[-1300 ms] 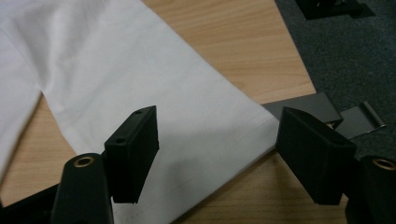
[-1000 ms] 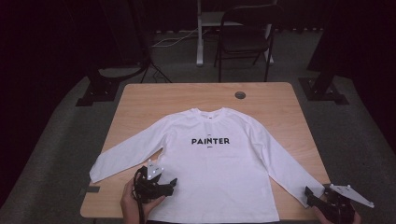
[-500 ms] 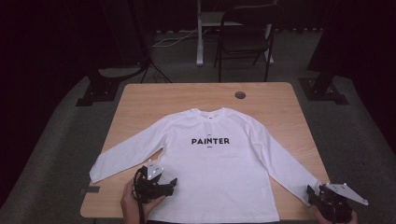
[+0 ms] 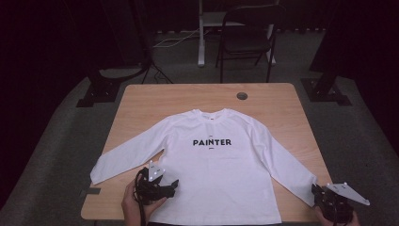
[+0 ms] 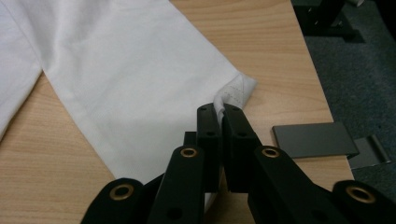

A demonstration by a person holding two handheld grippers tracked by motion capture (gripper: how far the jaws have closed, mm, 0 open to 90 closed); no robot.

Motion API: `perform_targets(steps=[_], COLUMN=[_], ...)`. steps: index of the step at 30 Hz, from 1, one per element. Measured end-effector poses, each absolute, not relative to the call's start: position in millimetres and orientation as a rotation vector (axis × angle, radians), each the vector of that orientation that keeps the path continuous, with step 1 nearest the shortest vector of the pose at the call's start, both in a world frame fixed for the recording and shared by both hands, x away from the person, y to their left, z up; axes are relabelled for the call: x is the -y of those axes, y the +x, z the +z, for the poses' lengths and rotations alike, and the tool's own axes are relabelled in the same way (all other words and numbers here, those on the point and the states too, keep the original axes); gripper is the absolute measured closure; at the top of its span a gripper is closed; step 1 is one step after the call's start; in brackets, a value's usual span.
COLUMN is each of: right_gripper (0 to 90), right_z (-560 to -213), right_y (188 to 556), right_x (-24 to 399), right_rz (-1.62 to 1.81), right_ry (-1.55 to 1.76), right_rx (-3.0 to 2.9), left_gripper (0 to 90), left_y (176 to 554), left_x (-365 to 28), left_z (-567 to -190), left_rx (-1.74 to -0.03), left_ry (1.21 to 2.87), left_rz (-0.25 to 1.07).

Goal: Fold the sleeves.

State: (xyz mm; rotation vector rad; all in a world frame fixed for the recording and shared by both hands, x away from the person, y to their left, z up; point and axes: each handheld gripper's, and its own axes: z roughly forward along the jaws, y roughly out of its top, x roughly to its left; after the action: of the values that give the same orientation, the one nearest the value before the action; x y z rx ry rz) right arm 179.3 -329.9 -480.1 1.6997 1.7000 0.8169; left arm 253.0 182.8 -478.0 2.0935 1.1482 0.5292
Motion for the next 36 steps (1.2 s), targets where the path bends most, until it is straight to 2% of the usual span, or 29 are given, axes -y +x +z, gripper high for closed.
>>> perform_targets(steps=[13,21,36], right_gripper=[86.5,86.7,87.1], right_z=[-468.6,-466.2,-460.7], right_y=[174.0,183.5,189.8], right_x=[308.4,285.6,269.1], right_rz=[0.869,0.904,0.987], right_ry=[1.545,1.497,1.449], right_rx=[-1.680,-1.729,-1.744], left_gripper=[25.4,25.4,25.4], left_y=[253.2,253.1,253.4], left_x=[-182.3,-182.3,-181.8], left_z=[-478.3,-478.4,-478.6], left_rx=[-1.149,-1.147,-1.148], left_ry=[2.090,2.089,2.086], left_rz=[0.532,0.533,0.533])
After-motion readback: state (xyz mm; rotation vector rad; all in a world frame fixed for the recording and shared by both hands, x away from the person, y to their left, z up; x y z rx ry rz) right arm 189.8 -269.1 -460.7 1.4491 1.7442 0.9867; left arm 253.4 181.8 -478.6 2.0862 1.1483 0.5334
